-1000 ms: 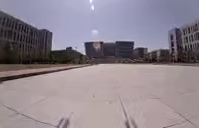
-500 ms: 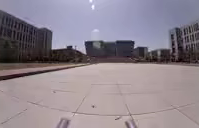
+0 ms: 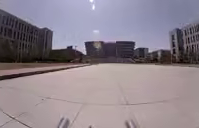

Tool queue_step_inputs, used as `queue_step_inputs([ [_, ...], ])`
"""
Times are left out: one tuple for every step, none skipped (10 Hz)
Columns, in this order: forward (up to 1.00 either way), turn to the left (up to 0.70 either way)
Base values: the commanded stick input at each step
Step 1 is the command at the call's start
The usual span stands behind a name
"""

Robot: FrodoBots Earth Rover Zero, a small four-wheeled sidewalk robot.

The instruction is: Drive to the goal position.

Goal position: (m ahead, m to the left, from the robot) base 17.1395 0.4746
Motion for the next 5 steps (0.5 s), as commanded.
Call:
queue_step_inputs([
  [1.0,0.0],
  [1.0,0.0],
  [1.0,0.0],
  [1.0,0.0],
  [1.0,0.0],
])
